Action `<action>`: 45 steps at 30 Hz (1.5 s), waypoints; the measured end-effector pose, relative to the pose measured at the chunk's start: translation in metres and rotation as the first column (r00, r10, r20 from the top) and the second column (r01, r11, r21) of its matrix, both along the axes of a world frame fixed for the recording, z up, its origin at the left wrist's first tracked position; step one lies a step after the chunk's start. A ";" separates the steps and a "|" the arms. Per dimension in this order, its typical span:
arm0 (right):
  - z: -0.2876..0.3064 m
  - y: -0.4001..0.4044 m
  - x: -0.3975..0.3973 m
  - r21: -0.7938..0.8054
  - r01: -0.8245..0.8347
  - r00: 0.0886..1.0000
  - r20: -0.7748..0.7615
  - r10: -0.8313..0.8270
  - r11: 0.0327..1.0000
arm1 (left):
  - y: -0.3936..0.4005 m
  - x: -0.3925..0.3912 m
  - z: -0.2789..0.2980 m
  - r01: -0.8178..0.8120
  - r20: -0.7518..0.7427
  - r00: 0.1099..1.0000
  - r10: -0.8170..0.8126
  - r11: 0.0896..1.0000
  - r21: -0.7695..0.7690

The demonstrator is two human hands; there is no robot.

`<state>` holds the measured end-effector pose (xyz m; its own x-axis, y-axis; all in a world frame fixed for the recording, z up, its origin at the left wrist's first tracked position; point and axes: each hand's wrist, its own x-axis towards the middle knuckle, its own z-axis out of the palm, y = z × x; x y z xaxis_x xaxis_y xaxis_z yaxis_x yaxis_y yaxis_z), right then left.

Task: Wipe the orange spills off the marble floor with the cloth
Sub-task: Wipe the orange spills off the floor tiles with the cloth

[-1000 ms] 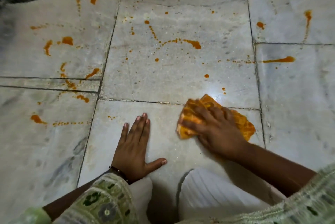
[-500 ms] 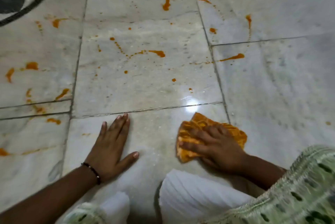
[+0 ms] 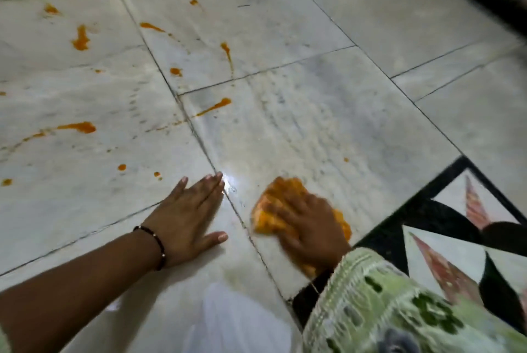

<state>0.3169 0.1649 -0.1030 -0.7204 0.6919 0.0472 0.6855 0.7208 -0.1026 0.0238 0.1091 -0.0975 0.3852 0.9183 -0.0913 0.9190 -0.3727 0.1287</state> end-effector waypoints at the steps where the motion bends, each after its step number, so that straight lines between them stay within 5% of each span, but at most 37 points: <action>1: 0.001 0.013 0.013 -0.004 0.138 0.990 -0.011 -0.138 0.990 | -0.003 0.003 -0.008 0.016 -0.016 1.000 -0.017 1.000 -0.023; 4: 0.007 0.069 0.010 -0.020 0.587 0.809 -0.035 -0.587 0.809 | -0.008 0.003 -0.022 0.004 -0.033 0.999 -0.006 0.999 -0.044; 6: 0.012 0.098 -0.019 -0.104 0.733 0.677 0.005 -0.736 0.673 | -0.008 0.003 -0.025 0.003 -0.017 1.000 -0.004 1.000 -0.025; 11: 0.010 0.068 -0.027 -0.049 0.418 0.908 0.051 -0.415 0.907 | -0.010 0.001 -0.026 0.007 0.052 0.999 -0.007 1.000 -0.006; 14: 0.005 0.044 0.026 -0.023 0.376 0.926 0.054 -0.375 0.926 | -0.010 0.000 -0.029 0.014 0.076 0.997 -0.015 1.000 0.005; 16: 0.006 0.056 0.049 -0.022 0.566 0.825 0.023 -0.565 0.824 | -0.010 0.000 -0.030 0.015 0.077 0.997 -0.015 1.000 0.010; 20: 0.005 0.115 0.020 -0.113 0.893 0.436 -0.018 -0.900 0.435 | -0.010 -0.001 -0.029 0.017 0.078 0.997 -0.017 1.000 -0.002; 22: 0.006 0.133 -0.009 -0.135 0.921 0.373 0.035 -0.927 0.365 | -0.010 -0.001 -0.028 0.022 0.080 0.997 -0.021 1.000 -0.009; 24: 0.010 0.129 -0.029 -0.115 0.878 0.474 0.069 -0.878 0.465 | -0.010 0.000 -0.027 0.023 0.076 0.997 -0.022 1.000 -0.016; 28: 0.008 0.069 -0.028 -0.040 0.576 0.816 0.091 -0.571 0.817 | -0.010 0.000 -0.028 0.016 0.071 0.997 -0.015 1.000 -0.011; 30: 0.009 0.048 -0.015 -0.040 0.442 0.895 0.085 -0.438 0.896 | -0.009 -0.001 -0.029 0.020 0.063 0.998 -0.020 1.000 -0.006; 32: 0.010 0.053 -0.013 -0.069 0.476 0.879 0.052 -0.473 0.877 | -0.010 0.000 -0.028 0.016 0.057 0.998 -0.015 1.000 -0.016; 36: 0.013 0.081 -0.069 -0.129 0.725 0.685 0.028 -0.728 0.677 | -0.017 -0.004 -0.015 0.029 0.043 0.999 -0.028 0.999 -0.024; 40: 0.011 0.049 -0.128 -0.063 0.360 0.930 0.111 -0.352 0.931 | -0.040 -0.034 -0.003 -0.002 -0.044 0.999 0.000 0.999 -0.038; 45: 0.011 0.023 -0.095 -0.021 -0.096 0.990 0.100 0.098 0.995 | -0.055 -0.060 0.000 -0.096 -0.086 0.992 0.094 0.995 -0.016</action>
<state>0.2218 0.1878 -0.0924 -0.7849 0.6184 -0.0398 0.6196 0.7834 -0.0485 -0.0364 0.0541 -0.0971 0.2865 0.9480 -0.1386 0.9580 -0.2814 0.0553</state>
